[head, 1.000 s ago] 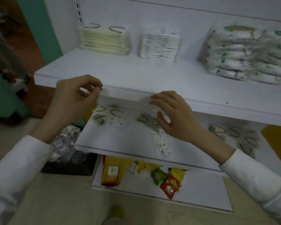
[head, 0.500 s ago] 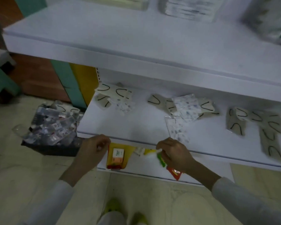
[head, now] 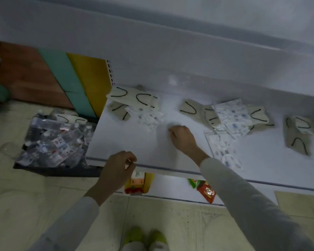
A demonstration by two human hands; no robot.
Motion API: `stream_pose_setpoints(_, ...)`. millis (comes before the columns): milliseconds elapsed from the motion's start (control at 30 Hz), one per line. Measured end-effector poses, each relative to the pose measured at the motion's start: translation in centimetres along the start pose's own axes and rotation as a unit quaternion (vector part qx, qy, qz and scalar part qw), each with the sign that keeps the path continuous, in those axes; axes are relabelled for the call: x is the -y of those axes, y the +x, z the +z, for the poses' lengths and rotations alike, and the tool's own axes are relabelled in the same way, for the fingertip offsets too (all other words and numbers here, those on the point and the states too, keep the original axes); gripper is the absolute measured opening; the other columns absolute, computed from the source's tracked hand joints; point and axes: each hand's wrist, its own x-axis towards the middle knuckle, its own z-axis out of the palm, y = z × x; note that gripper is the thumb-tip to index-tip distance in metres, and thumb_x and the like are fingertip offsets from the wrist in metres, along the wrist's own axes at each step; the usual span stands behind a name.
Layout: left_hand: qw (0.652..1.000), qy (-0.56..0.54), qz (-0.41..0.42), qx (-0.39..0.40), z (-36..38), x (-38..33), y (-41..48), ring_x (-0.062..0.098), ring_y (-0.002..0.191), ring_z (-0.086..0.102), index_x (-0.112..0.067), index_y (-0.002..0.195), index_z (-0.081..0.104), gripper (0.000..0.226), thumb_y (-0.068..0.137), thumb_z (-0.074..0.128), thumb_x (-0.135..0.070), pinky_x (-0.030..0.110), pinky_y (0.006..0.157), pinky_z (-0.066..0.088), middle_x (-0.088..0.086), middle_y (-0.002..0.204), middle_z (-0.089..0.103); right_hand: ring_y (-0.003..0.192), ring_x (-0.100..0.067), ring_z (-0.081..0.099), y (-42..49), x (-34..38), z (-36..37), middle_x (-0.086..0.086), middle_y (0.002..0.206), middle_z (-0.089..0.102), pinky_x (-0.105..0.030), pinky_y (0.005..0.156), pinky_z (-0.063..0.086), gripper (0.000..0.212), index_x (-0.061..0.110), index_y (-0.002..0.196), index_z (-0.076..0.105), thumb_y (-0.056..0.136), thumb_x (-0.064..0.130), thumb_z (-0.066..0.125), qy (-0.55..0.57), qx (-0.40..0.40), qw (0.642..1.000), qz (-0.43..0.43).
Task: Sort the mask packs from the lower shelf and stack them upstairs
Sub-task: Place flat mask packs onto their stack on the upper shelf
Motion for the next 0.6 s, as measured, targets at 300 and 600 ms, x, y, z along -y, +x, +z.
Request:
stream_pose_setpoints(300,0.999,-0.009,0.004,-0.046,0.2,1.7,-0.3,0.009,0.070,0.061,-0.013,0.081,0.065,0.017,0.080,0.066,0.004,0.019,0.066,0.051,-0.005,0.078,0.063,0.130,-0.035,0.032,9.4,5.0,2.5,-0.020,0.140,0.037,-0.041,0.103,0.035,0.055,-0.001,0.138,0.033,0.100,0.038,0.038,-0.059,0.008,0.995,0.083)
stream_pose_setpoints(600,0.998,-0.028,-0.011,-0.048,1.9,0.6,-0.9,0.010,0.068,0.063,-0.012,0.081,0.066,0.016,0.078,0.051,-0.017,0.033,0.064,0.057,-0.006,0.077,0.064,0.121,-0.035,0.045,5.2,7.0,3.0,-0.020,0.134,0.041,-0.040,0.100,0.042,0.100,0.009,0.148,0.003,0.079,0.021,0.075,0.109,-0.002,0.972,0.210)
